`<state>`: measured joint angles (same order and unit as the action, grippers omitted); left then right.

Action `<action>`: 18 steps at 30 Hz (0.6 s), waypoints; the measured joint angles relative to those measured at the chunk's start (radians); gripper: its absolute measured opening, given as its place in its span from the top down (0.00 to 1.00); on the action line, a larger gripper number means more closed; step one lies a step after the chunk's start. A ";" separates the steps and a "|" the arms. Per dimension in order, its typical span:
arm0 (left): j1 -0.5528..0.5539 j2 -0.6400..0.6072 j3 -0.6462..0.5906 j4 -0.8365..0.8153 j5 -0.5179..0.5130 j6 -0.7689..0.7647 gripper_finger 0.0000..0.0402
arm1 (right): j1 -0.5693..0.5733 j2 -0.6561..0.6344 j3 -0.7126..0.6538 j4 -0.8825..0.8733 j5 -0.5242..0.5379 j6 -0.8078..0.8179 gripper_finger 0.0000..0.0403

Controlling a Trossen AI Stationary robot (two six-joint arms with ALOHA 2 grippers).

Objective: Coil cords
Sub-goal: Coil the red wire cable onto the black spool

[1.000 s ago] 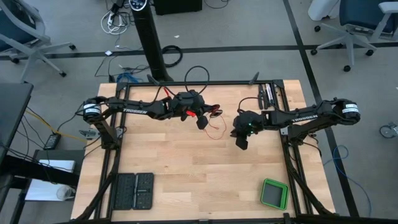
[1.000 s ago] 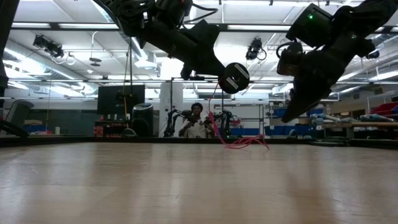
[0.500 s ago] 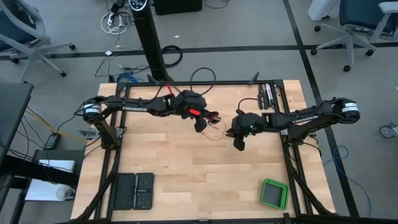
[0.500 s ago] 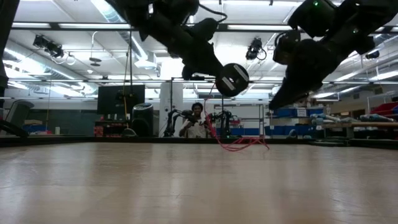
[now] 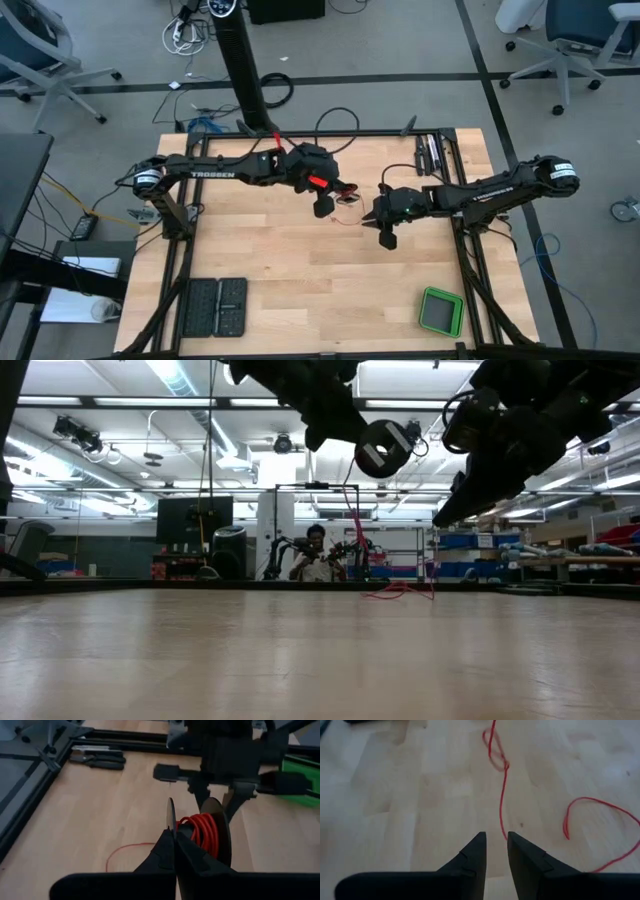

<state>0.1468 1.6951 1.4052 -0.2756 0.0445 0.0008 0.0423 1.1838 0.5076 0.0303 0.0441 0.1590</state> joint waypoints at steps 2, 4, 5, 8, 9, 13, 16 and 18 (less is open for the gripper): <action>-0.014 0.000 0.000 -0.007 -0.010 0.000 1.00 | 0.010 -0.004 0.000 -0.002 0.000 0.027 0.81; -0.024 -0.005 0.000 -0.011 -0.013 0.000 1.00 | 0.020 -0.004 0.000 0.019 0.003 0.084 0.81; -0.026 -0.012 0.000 -0.023 -0.013 0.000 1.00 | 0.031 0.003 0.000 0.046 0.017 0.105 0.81; -0.026 -0.032 0.002 -0.034 -0.014 -0.002 1.00 | 0.074 0.010 -0.006 0.071 0.127 0.099 0.81; -0.024 -0.036 0.002 -0.042 -0.017 -0.002 1.00 | 0.086 0.010 -0.011 0.090 0.171 0.081 0.81; -0.022 -0.055 0.013 -0.039 -0.021 -0.004 1.00 | 0.107 0.005 -0.048 0.188 0.243 0.045 0.81; -0.023 -0.064 0.027 -0.041 -0.020 -0.004 1.00 | 0.101 0.007 -0.076 0.274 0.186 0.039 0.81; -0.025 -0.064 0.036 -0.043 -0.020 -0.005 1.00 | 0.097 0.011 -0.087 0.304 0.158 0.039 0.81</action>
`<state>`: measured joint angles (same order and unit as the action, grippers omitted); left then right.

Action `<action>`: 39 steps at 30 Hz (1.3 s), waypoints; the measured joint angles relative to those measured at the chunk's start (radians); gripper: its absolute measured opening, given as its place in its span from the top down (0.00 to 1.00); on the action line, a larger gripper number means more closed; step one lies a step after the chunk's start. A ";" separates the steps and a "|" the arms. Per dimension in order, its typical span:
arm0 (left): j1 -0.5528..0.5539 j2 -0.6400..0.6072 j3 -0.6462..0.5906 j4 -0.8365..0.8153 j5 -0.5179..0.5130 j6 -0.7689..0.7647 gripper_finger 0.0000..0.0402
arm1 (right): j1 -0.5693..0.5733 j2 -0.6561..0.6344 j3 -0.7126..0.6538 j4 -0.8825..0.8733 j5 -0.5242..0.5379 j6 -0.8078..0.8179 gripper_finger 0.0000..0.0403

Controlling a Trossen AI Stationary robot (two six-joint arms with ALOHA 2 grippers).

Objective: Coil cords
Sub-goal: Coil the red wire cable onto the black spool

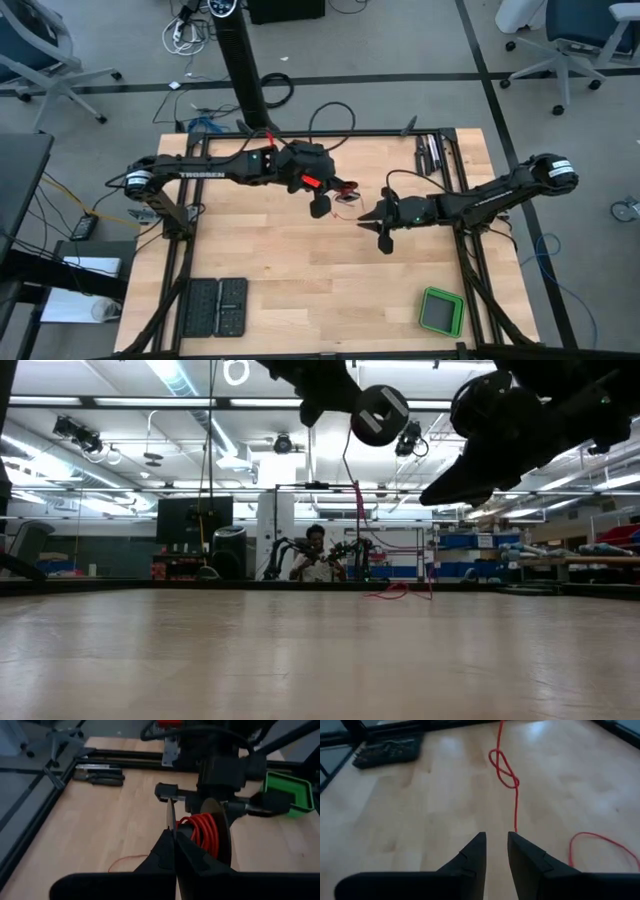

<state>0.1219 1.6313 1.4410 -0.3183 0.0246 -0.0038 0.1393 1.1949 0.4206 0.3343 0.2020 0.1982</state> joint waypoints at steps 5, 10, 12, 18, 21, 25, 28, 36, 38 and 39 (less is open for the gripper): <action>0.000 0.001 0.006 0.026 0.000 -0.005 1.00 | 0.000 0.000 -0.003 0.012 -0.018 -0.046 0.81; 0.000 0.001 0.006 0.037 0.023 -0.007 1.00 | -0.004 0.015 -0.003 0.040 -0.010 -0.113 0.79; 0.000 0.001 0.006 0.038 0.033 0.001 1.00 | -0.005 0.015 -0.003 0.082 0.006 -0.126 0.78; 0.000 0.002 0.006 0.047 0.163 0.148 1.00 | -0.006 0.014 -0.003 0.203 0.023 -0.177 0.70; -0.002 0.002 0.006 0.053 0.175 0.187 1.00 | -0.006 0.014 -0.003 0.197 0.023 -0.176 0.68; -0.001 0.002 0.006 0.086 0.174 0.184 1.00 | -0.021 0.044 -0.003 0.178 0.021 -0.173 0.67; -0.006 0.002 0.005 0.119 0.175 0.183 1.00 | -0.037 0.085 0.000 0.216 0.008 -0.177 0.67; -0.020 0.002 0.005 0.177 0.171 0.179 1.00 | -0.071 0.179 0.016 0.262 -0.021 -0.183 0.67; -0.025 0.002 0.005 0.179 0.170 0.179 1.00 | -0.072 0.198 0.016 0.285 -0.036 -0.183 0.67; -0.027 0.002 0.005 0.180 0.170 0.179 1.00 | -0.072 0.208 0.016 0.299 -0.044 -0.183 0.67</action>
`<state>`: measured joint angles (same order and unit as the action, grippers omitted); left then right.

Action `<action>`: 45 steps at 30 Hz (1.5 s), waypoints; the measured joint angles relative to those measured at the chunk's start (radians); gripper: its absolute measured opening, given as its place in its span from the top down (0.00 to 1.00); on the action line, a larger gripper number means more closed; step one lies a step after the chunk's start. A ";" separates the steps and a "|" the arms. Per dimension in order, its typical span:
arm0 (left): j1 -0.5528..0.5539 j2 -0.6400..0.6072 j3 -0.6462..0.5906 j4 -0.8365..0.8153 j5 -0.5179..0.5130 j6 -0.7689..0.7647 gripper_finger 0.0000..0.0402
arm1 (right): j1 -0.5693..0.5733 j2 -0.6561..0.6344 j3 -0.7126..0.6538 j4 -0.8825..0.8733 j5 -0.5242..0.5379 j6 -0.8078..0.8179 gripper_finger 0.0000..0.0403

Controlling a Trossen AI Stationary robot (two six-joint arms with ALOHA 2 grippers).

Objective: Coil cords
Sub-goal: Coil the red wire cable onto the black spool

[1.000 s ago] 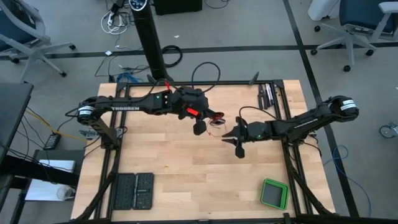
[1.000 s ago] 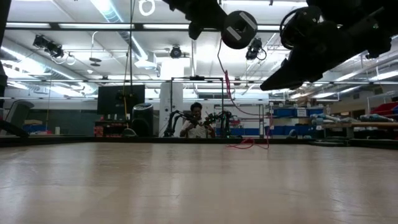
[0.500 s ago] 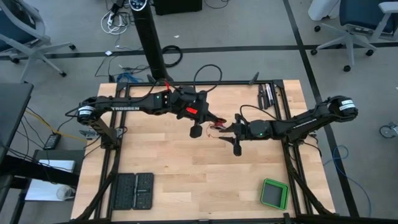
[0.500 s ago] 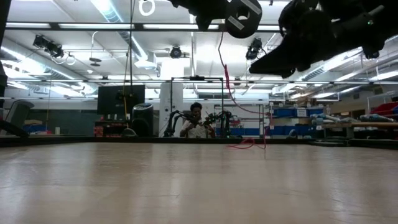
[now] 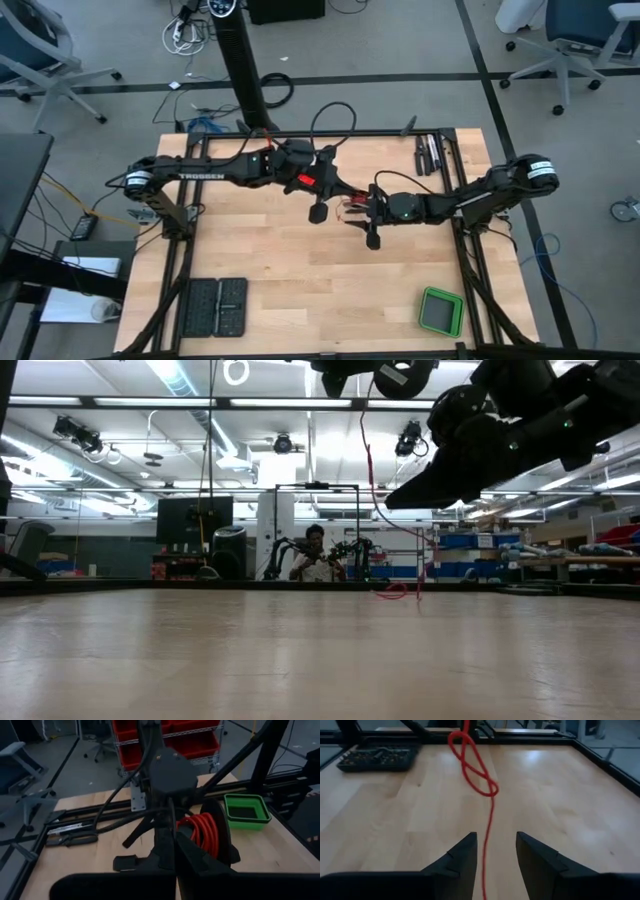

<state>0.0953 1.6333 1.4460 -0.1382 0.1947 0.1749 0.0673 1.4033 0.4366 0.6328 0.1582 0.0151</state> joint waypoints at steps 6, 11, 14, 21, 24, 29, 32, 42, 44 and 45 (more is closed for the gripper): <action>-0.009 0.000 0.000 0.001 -0.003 0.000 1.00 | -0.001 0.019 0.000 0.026 -0.038 0.000 0.67; -0.018 0.000 0.000 0.042 -0.007 0.002 1.00 | -0.004 0.019 0.000 0.051 -0.029 -0.008 0.67; -0.019 0.000 0.000 0.057 -0.008 0.008 1.00 | -0.005 0.019 0.000 0.078 -0.031 -0.017 0.67; -0.018 0.000 0.000 0.092 -0.013 0.010 1.00 | -0.006 0.019 0.000 0.101 -0.021 -0.027 0.68; -0.018 0.000 0.000 0.098 -0.013 0.010 1.00 | -0.011 0.019 0.000 0.103 -0.021 -0.033 0.71; -0.018 0.000 0.000 0.098 -0.013 0.010 1.00 | -0.023 0.019 0.000 0.112 -0.020 -0.036 0.76; -0.018 0.000 0.000 0.105 -0.017 0.010 1.00 | -0.028 0.019 0.000 0.119 -0.020 -0.036 0.80; -0.020 0.000 0.000 0.142 -0.025 0.034 1.00 | -0.030 0.019 0.000 0.129 -0.020 -0.036 0.91; -0.020 0.000 0.000 0.142 -0.025 0.033 1.00 | -0.030 0.019 0.000 0.126 -0.019 -0.036 0.95; -0.020 0.000 0.000 0.140 -0.025 0.032 1.00 | -0.030 0.018 0.000 0.118 -0.011 -0.036 0.97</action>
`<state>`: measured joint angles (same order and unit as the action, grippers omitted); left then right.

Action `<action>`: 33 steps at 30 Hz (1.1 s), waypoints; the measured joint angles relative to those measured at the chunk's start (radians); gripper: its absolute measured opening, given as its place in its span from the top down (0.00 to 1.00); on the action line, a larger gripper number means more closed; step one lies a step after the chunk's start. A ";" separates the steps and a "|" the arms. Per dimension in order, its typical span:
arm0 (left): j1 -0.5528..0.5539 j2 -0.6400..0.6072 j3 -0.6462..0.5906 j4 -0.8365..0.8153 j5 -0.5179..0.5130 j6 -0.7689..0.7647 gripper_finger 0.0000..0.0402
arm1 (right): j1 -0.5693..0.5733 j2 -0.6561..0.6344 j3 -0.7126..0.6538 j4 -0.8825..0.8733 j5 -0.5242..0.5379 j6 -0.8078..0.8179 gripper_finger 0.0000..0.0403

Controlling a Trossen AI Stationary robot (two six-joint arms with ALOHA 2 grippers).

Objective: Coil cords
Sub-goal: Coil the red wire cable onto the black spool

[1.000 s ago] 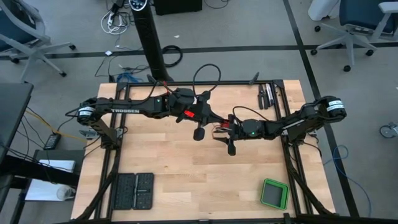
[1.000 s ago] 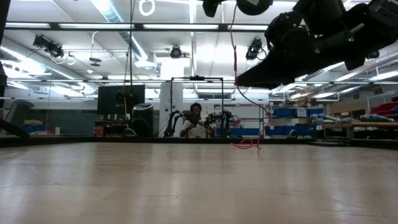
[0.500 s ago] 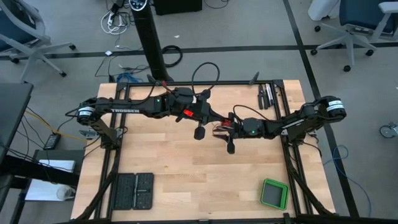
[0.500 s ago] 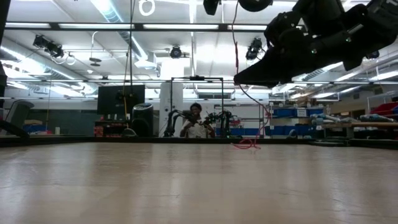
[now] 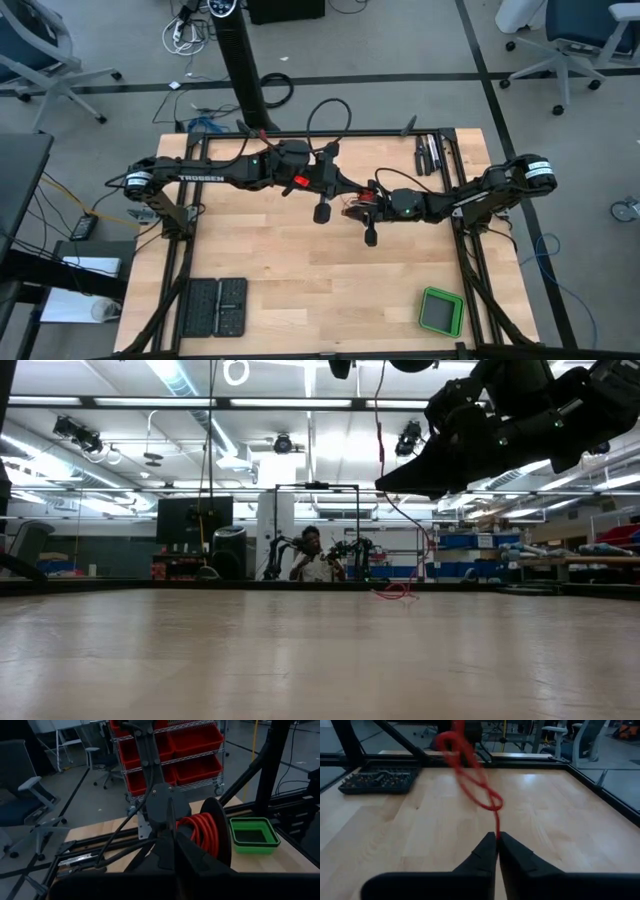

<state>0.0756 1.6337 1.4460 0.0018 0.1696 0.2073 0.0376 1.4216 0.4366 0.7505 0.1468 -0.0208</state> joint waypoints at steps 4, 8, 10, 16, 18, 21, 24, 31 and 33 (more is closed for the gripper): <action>-0.002 0.000 0.000 -0.003 0.000 -0.007 1.00 | 0.000 -0.008 0.000 -0.125 0.068 0.000 0.99; -0.004 0.000 0.000 -0.031 -0.001 -0.024 1.00 | -0.008 -0.045 0.000 -0.347 0.139 0.047 0.99; -0.004 -0.002 0.000 -0.039 0.000 -0.028 1.00 | -0.028 -0.076 0.000 -0.472 0.151 0.089 0.99; -0.004 -0.005 0.003 -0.018 -0.003 -0.020 1.00 | -0.087 -0.168 0.000 -0.735 0.151 0.187 1.00; -0.004 -0.005 0.014 -0.027 -0.004 -0.005 1.00 | -0.093 -0.193 0.000 -0.781 0.148 0.200 1.00; -0.004 -0.006 0.026 -0.021 -0.003 -0.005 1.00 | -0.102 -0.232 0.000 -0.836 0.147 0.205 1.00; -0.005 -0.006 0.040 -0.049 -0.004 -0.008 1.00 | -0.111 -0.274 0.000 -0.896 0.183 0.205 1.00; -0.014 -0.006 0.043 -0.246 -0.004 -0.027 1.00 | -0.149 -0.417 0.000 -1.043 0.288 0.213 1.00; -0.014 -0.008 0.043 -0.330 -0.037 -0.037 1.00 | -0.158 -0.467 0.000 -1.061 0.291 0.213 1.00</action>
<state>0.0616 1.6260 1.4895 -0.3285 0.1328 0.1706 -0.1202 0.9542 0.4366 -0.3101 0.4381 0.1921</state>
